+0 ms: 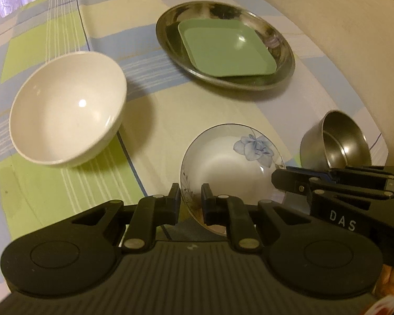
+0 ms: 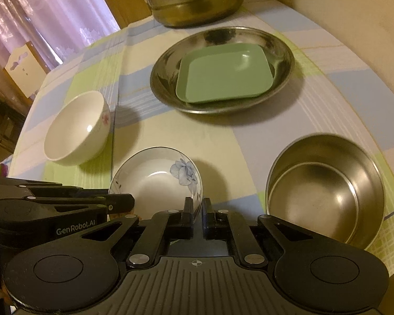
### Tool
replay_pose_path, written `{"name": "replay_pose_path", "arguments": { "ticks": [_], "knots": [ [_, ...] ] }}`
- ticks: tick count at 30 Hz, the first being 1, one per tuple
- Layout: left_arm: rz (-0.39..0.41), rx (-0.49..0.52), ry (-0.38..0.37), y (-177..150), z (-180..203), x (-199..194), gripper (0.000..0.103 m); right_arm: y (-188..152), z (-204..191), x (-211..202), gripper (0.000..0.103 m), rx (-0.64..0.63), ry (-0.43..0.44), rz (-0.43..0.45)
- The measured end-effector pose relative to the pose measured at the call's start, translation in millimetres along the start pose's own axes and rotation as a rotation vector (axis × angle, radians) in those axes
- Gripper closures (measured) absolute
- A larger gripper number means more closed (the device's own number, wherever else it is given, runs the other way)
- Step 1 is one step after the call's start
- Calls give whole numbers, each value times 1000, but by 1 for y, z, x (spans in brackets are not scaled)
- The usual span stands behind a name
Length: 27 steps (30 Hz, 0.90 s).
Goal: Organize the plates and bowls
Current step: 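Lift the floral saucer with both grippers and carry it over the green plate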
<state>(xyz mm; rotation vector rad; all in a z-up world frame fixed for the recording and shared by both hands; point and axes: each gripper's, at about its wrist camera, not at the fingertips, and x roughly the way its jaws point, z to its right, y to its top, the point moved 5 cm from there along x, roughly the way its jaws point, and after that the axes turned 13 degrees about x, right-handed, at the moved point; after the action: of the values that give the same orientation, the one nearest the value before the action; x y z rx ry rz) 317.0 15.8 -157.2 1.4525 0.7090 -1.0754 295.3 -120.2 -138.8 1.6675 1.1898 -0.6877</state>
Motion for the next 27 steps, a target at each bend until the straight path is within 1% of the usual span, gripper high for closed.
{"name": "replay_pose_path", "arguments": {
  "ticks": [6, 13, 22, 27],
  "knots": [
    [38, 14, 5, 18, 1, -8, 89, 16, 0, -8, 97, 12, 11, 23],
    [78, 28, 9, 46, 2, -11, 89, 43, 3, -13, 97, 15, 20, 55],
    [136, 36, 12, 100, -2, -2, 89, 93, 11, -11, 97, 43, 25, 103],
    [154, 33, 17, 128, -6, 9, 89, 120, 18, 2, 97, 60, 22, 117]
  ]
}}
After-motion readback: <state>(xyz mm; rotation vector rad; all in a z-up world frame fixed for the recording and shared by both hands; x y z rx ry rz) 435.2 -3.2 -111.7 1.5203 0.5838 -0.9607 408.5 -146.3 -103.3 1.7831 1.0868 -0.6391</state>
